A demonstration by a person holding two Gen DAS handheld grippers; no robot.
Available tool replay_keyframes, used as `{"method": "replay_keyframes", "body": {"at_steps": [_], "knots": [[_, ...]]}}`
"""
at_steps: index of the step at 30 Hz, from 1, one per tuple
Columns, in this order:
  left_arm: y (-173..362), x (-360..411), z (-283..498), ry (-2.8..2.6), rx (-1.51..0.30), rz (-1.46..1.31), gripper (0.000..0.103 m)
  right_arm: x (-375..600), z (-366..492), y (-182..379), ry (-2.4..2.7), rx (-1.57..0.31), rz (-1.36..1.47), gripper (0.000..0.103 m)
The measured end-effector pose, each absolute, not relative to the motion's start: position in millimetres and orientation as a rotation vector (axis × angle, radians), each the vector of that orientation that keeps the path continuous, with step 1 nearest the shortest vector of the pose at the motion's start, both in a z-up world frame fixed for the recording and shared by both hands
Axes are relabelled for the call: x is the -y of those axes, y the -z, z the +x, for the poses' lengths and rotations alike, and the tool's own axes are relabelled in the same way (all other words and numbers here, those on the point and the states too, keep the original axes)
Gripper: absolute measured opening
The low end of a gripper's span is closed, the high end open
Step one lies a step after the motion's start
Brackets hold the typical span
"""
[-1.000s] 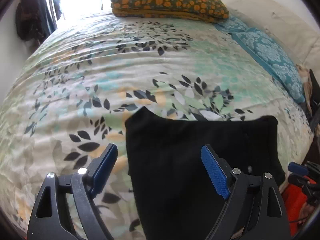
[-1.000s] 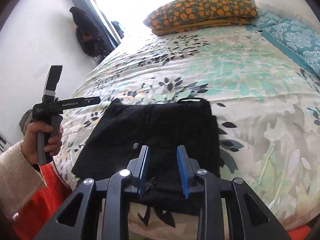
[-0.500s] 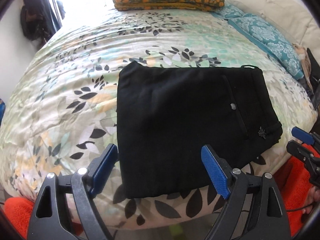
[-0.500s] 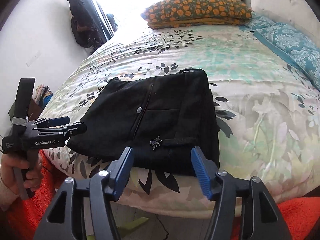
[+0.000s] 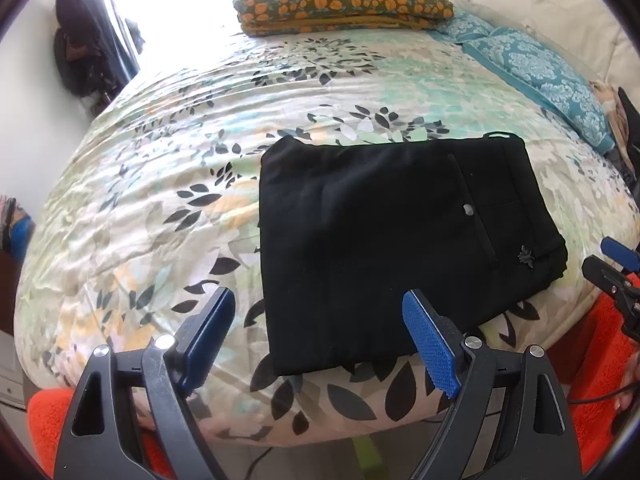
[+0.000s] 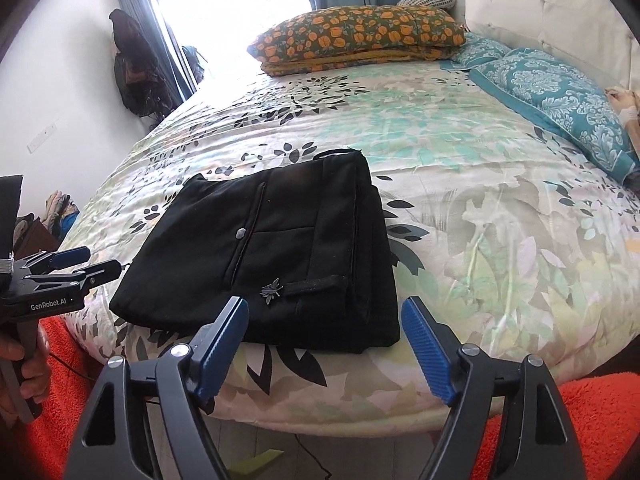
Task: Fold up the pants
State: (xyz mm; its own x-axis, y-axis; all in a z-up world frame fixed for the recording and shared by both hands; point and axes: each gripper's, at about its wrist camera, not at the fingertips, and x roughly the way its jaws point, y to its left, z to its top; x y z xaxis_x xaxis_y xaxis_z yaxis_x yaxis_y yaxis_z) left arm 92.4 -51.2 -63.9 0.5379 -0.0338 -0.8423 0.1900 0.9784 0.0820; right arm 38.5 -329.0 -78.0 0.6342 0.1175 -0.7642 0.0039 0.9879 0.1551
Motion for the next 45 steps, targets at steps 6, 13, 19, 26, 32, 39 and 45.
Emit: {"method": "replay_keyframes", "body": {"at_steps": [6, 13, 19, 26, 32, 39, 45], "knots": [[65, 37, 76, 0.109, -1.004, 0.176, 0.087, 329, 38, 78, -0.032, -0.887, 0.113, 0.087], [19, 1, 44, 0.054, -0.886, 0.153, 0.087, 342, 31, 58, 0.038, -0.876, 0.099, 0.088], [-17, -6, 20, 0.029, -0.81, 0.068, 0.088, 329, 10, 24, 0.119, -0.875, 0.048, 0.099], [-11, 26, 11, 0.078, -0.869, 0.146, 0.088, 294, -13, 21, 0.073, -0.942, 0.112, 0.1], [-22, 19, 12, 0.028, -0.833, 0.139, 0.088, 293, -14, 21, 0.119, -0.997, 0.079, 0.1], [-12, 21, 27, 0.049, -0.869, 0.156, 0.088, 299, -5, 6, 0.041, -0.973, 0.135, 0.102], [48, 6, 102, 0.291, -1.085, 0.027, 0.087, 358, 70, 68, -0.179, -0.991, 0.351, 0.102]]}}
